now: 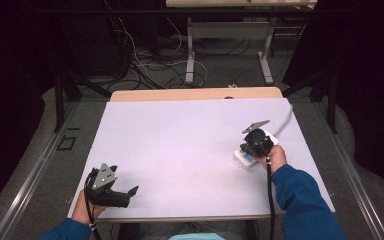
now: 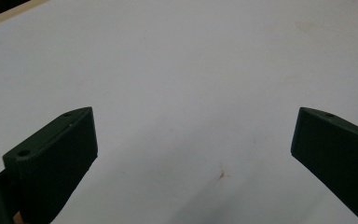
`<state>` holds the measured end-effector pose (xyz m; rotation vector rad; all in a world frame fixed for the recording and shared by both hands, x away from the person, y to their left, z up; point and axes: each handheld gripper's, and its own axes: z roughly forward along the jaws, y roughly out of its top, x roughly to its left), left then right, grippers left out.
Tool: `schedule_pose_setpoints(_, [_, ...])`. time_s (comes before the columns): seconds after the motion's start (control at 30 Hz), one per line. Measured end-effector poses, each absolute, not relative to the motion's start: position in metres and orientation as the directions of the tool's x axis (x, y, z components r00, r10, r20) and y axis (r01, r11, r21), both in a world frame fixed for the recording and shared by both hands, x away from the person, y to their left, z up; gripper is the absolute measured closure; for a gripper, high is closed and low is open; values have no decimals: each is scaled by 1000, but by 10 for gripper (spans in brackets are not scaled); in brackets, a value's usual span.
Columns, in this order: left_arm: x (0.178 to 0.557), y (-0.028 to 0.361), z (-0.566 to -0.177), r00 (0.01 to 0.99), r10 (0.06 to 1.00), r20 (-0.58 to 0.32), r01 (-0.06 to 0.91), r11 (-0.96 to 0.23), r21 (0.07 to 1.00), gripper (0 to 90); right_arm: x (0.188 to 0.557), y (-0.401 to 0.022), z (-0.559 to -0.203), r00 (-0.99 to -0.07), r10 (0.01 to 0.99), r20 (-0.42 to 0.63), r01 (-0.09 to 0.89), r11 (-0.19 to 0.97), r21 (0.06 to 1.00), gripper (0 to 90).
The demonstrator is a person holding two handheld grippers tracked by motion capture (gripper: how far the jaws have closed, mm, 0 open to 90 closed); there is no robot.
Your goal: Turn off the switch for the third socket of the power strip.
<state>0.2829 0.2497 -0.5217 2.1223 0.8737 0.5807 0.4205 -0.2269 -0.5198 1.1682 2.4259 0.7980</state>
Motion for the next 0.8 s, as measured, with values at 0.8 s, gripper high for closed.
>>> schedule_pose_setpoints(0.8, [283, 250, -522, 663, 739, 118, 397, -481, 782, 2, 420, -226, -521, -614, 787, -64, 593, 513, 620, 900])
